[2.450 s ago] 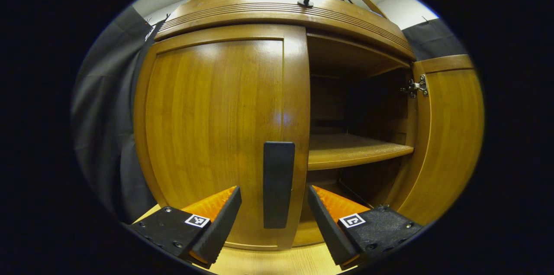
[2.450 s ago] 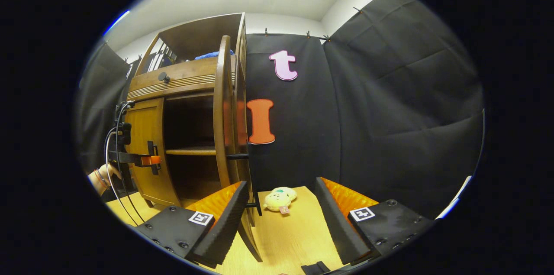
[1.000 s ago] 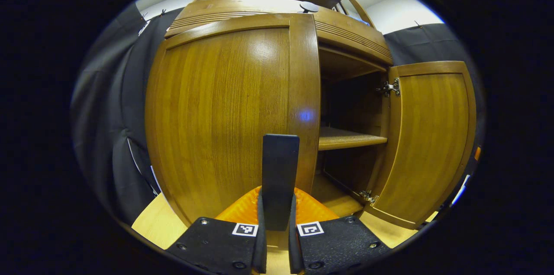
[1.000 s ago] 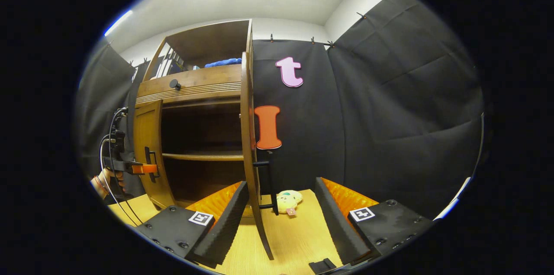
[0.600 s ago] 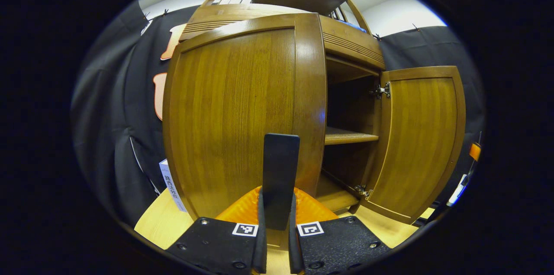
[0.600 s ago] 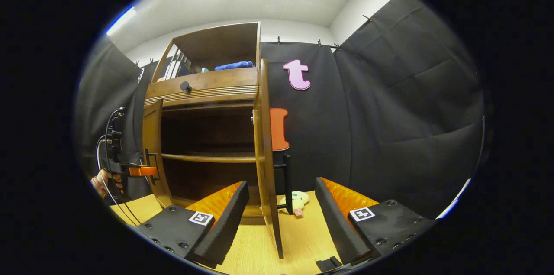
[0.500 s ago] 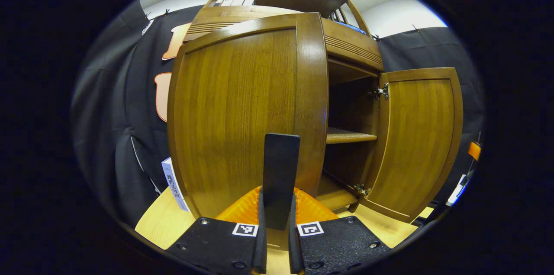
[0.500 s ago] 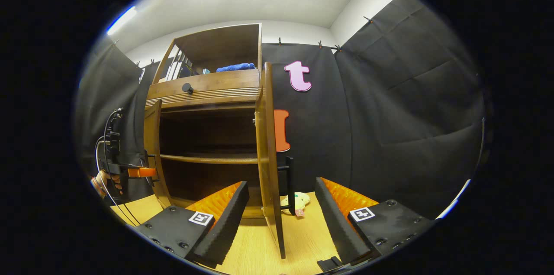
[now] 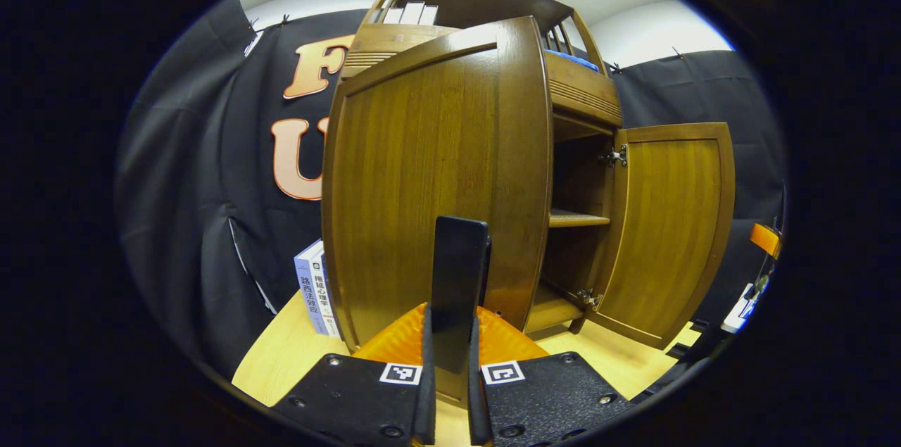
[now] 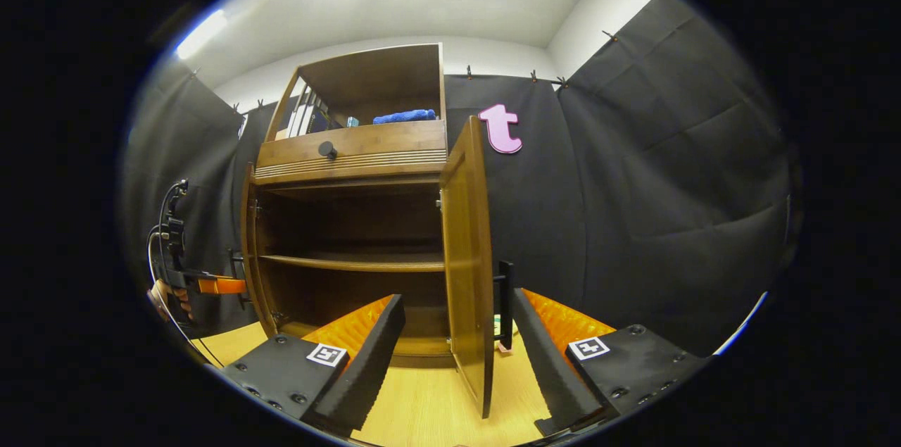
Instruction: Open the right door of the double-door shoe cabinet with the right hand, and open the left door with the left hand.
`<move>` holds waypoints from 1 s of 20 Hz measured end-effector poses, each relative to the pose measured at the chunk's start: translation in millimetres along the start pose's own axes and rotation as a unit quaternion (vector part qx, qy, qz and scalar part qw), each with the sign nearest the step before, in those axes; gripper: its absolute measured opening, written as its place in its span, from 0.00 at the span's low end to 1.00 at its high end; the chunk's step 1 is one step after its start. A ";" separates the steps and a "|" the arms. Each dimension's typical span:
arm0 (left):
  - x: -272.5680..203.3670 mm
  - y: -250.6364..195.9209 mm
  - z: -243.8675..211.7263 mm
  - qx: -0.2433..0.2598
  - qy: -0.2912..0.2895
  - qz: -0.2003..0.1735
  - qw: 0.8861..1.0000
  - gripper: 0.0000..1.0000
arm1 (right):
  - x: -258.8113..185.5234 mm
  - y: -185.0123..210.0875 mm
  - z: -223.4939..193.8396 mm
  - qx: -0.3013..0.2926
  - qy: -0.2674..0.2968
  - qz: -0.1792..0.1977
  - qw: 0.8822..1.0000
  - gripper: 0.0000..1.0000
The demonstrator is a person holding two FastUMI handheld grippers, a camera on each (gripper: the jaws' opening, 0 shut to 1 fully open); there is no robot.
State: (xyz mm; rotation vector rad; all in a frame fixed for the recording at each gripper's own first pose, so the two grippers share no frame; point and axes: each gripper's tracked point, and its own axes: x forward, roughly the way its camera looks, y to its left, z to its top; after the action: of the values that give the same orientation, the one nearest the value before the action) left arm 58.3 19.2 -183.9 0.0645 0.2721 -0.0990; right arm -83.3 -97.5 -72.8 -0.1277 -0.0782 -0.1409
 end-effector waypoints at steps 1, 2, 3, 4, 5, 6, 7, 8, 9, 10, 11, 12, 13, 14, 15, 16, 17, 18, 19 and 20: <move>-3.4 4.8 0.3 0.002 0.000 0.003 1.000 0.18 | -0.6 2.0 1.7 0.000 -0.002 0.000 1.000 0.92; -7.1 9.2 0.3 0.002 0.000 0.005 1.000 0.18 | -1.1 4.0 1.9 -0.001 -0.003 0.000 1.000 0.92; -11.7 14.2 0.0 0.003 0.000 0.008 1.000 0.18 | -1.8 5.9 1.4 -0.001 -0.004 0.001 1.000 0.94; -16.8 20.2 0.6 0.004 0.000 0.012 1.000 0.18 | -1.2 8.3 0.7 -0.001 -0.003 0.001 1.000 0.97; -22.7 26.0 0.8 0.004 0.000 0.016 1.000 0.17 | -1.2 10.4 -0.9 0.000 -0.002 0.003 1.000 1.00; -27.1 31.7 0.6 0.005 -0.001 0.020 1.000 0.16 | -1.3 12.0 -1.9 0.000 0.000 0.004 1.000 0.92; -31.0 37.8 -0.3 0.006 -0.001 0.025 1.000 0.14 | -1.8 13.7 -4.0 -0.001 0.001 0.004 1.000 0.92; -35.5 44.6 -0.3 0.005 -0.002 0.029 1.000 0.13 | -1.7 15.2 -6.0 -0.002 0.004 0.005 1.000 0.92; -38.6 51.2 0.2 0.004 -0.002 0.034 0.999 0.14 | -3.8 18.2 -9.0 -0.002 0.006 0.007 1.000 0.92; -41.5 57.2 1.1 -0.003 -0.002 0.038 0.999 0.13 | -4.4 20.4 -9.3 -0.002 0.008 0.009 1.000 0.99; -42.8 61.2 1.1 -0.007 -0.001 0.039 0.999 0.12 | -4.2 23.5 -9.2 -0.003 0.008 0.010 1.000 1.00; -45.8 63.5 1.0 -0.007 0.000 0.040 0.999 0.12 | -4.0 26.7 -6.8 -0.005 0.007 0.013 1.000 0.99; -47.4 67.0 1.2 -0.006 -0.001 0.042 0.999 0.13 | -4.4 30.4 -5.6 -0.007 0.006 0.014 1.000 0.99; -49.4 71.5 1.0 -0.005 -0.001 0.044 0.999 0.12 | 1.1 30.6 3.8 -0.008 0.004 0.016 1.000 1.00; -51.4 74.2 1.4 -0.007 -0.003 0.043 0.999 0.12 | 1.7 33.0 3.3 -0.009 0.005 0.017 1.000 0.99; -53.1 77.5 0.9 -0.011 -0.002 0.043 0.999 0.13 | 1.5 32.5 1.5 -0.010 0.007 0.016 1.000 0.99; -55.1 83.4 0.8 -0.019 -0.002 0.045 0.999 0.11 | 2.0 32.4 0.5 -0.011 0.010 0.015 1.000 0.99; -57.1 88.0 1.5 -0.023 -0.002 0.046 0.999 0.11 | 4.0 32.1 0.9 -0.011 0.012 0.013 1.000 0.99; -57.9 92.8 1.3 -0.026 -0.003 0.049 0.998 0.11 | 4.0 32.0 1.1 -0.010 0.014 0.012 1.000 0.95; -60.5 97.9 1.4 -0.027 -0.004 0.055 0.998 0.11 | 3.9 32.9 1.7 -0.009 0.014 0.011 1.000 0.99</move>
State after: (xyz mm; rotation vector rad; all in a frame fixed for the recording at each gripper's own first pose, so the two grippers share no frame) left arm 11.1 121.6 -161.2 0.0250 0.2632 0.0173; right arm -74.8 -65.5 -74.7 -0.1444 -0.0479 -0.1209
